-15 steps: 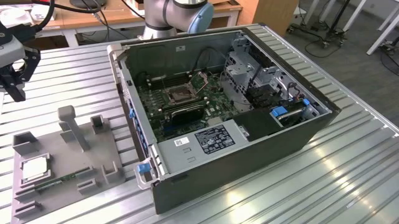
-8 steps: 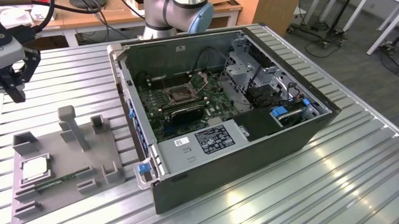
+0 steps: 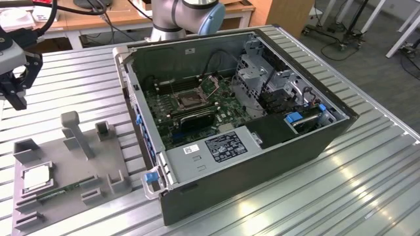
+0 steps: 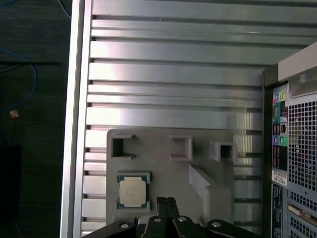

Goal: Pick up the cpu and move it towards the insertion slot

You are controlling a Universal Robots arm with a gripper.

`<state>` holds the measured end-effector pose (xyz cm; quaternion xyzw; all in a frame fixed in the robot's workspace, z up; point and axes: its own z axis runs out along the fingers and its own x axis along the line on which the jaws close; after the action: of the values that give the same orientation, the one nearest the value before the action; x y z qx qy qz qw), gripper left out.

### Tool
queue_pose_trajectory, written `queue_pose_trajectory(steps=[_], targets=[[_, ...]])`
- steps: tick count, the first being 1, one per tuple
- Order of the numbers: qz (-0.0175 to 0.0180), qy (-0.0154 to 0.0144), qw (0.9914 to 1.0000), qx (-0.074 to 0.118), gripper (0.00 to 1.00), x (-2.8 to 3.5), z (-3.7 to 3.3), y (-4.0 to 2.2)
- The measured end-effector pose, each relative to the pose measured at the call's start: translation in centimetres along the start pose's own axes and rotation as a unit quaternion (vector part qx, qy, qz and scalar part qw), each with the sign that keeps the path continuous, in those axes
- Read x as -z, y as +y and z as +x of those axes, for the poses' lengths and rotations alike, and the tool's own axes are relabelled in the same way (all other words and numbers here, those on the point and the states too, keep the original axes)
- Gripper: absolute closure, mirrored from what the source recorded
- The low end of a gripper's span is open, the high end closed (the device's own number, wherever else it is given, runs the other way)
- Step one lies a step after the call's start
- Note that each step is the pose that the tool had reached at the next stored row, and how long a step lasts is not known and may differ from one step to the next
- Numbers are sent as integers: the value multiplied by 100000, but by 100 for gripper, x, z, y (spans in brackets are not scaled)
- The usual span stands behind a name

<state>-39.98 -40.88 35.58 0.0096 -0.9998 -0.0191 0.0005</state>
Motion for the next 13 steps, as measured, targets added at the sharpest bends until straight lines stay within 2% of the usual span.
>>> queue_pose_trajectory(steps=[5,13], targets=[[-3,-3,100000,-3,89,0,1,-28],[-2,-2,100000,-2,89,1,1,-31]])
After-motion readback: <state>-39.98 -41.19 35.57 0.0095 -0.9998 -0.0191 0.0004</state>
